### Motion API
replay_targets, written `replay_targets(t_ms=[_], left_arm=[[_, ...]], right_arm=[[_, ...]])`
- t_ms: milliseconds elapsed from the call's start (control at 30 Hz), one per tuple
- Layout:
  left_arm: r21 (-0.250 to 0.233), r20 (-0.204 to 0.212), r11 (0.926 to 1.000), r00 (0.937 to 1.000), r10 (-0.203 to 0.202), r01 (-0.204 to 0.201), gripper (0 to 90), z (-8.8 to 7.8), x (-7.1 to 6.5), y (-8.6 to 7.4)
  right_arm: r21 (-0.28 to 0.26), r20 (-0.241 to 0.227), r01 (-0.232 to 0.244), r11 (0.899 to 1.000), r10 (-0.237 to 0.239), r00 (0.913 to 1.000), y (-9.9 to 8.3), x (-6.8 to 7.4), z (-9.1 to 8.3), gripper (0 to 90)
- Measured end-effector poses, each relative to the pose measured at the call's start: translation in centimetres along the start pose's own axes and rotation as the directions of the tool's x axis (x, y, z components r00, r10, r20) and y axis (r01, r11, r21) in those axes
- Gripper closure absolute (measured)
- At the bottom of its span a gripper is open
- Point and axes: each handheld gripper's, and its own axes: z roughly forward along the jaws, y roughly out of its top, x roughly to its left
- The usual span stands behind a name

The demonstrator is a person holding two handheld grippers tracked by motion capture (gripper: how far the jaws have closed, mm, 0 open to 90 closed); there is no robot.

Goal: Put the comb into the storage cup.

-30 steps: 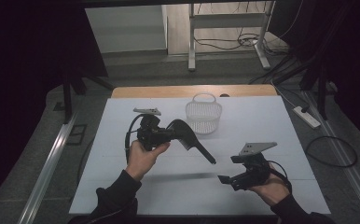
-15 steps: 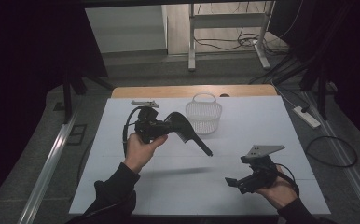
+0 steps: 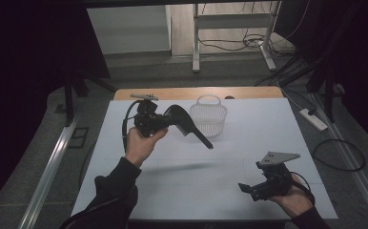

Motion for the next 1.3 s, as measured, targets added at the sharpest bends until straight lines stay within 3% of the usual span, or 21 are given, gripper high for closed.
replay_targets(t_ms=[200,800,1300], left_arm=[[-0.013,-0.016,0.9999,0.9999,-0.001,0.001,87.2,-0.3,0.4,0.6],[-0.054,-0.06,0.9985,0.9981,-0.011,0.008,87.2,-1.0,1.7,3.2],[-0.071,-0.12,0.9974,0.9926,-0.022,0.013,87.2,-0.1,3.1,4.6]], right_arm=[[0.019,0.029,0.022,1.0,-0.023,0.9993,-0.8,0.1,-0.6,0.5],[0.004,0.104,-0.077,0.997,0.076,0.9916,-2.7,-0.5,-2.5,0.0],[0.001,0.123,-0.095,0.995,0.094,0.9879,-3.8,-0.1,-3.9,0.0]])
